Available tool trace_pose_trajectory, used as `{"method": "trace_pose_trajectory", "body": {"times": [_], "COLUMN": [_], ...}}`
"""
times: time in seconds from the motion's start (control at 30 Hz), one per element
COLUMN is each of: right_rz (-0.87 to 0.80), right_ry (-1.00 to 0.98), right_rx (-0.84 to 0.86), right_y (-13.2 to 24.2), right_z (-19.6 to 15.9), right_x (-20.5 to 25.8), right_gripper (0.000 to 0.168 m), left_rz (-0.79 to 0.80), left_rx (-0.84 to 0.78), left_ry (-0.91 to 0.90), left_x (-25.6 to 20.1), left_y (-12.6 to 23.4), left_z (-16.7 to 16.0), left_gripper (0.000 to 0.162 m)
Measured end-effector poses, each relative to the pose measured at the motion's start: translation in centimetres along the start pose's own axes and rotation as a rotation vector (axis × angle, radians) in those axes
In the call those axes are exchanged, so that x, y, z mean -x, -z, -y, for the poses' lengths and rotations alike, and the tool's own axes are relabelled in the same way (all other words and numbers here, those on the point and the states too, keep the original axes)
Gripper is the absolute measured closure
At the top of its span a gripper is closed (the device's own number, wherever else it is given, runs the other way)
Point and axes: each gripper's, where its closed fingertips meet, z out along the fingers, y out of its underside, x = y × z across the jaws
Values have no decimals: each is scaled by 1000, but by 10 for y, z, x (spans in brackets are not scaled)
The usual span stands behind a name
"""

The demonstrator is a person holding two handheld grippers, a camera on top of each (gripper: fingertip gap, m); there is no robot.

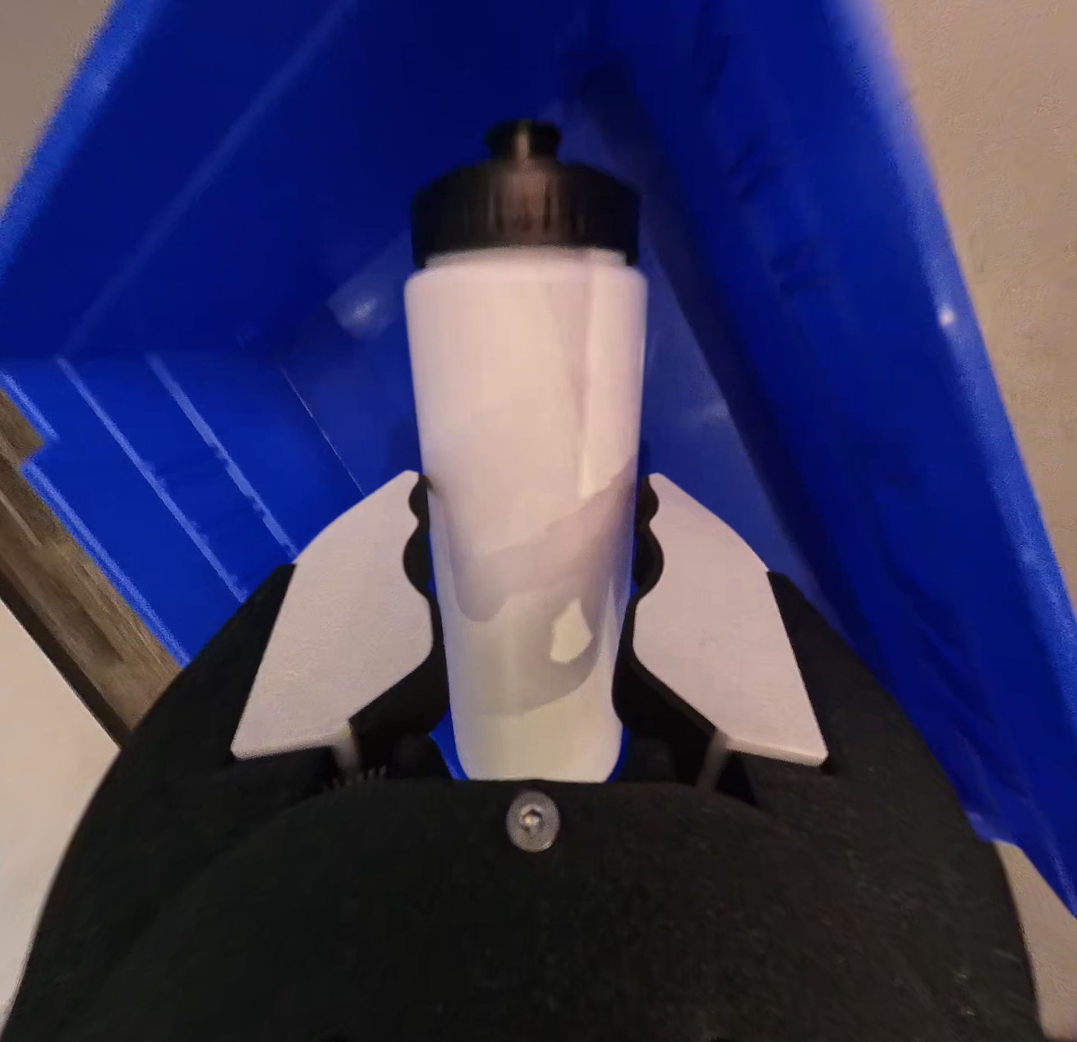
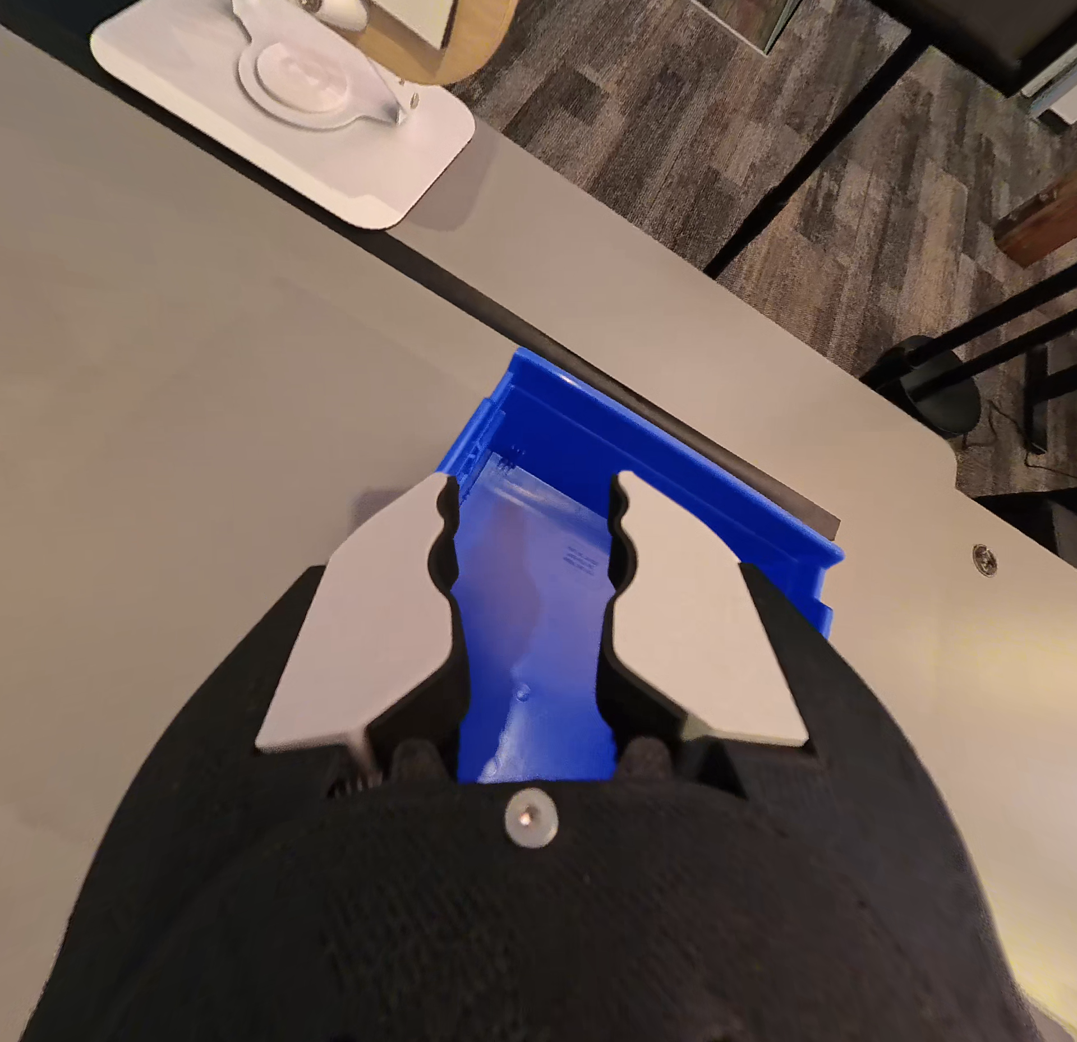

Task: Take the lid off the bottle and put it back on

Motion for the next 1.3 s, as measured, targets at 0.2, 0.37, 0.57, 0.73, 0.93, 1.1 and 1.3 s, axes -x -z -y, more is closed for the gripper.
{"method": "trace_pose_trajectory", "body": {"times": [0.2, 0.37, 0.57, 0.73, 0.93, 1.1, 1.3], "right_rz": [10, 12, 17, 15, 13, -8, 211], "right_ry": [26, 30, 63, 86, 93, 104, 170], "right_rx": [26, 35, 74, 76, 75, 13, -301], "right_y": [-6, -8, -15, -17, -17, -8, 36], "right_z": [-2, -4, -9, -9, -8, 6, 67], "right_x": [7, 8, 13, 16, 18, 23, 100], "right_gripper": [117, 117, 117, 117, 117, 117, 118], "left_rz": [58, 94, 51, 33, 21, -35, -217], "left_rx": [53, 113, 95, -9, -194, -476, -877], "left_ry": [-16, -30, -9, 24, 63, 69, -127], "left_x": [14, 22, 21, 23, 26, 10, -74], "left_y": [-19, -30, -30, -8, 41, 112, 211], "left_z": [-2, -4, -1, 9, 20, 41, 69], "left_gripper": [87, 80, 81, 81, 81, 81, 81]}}
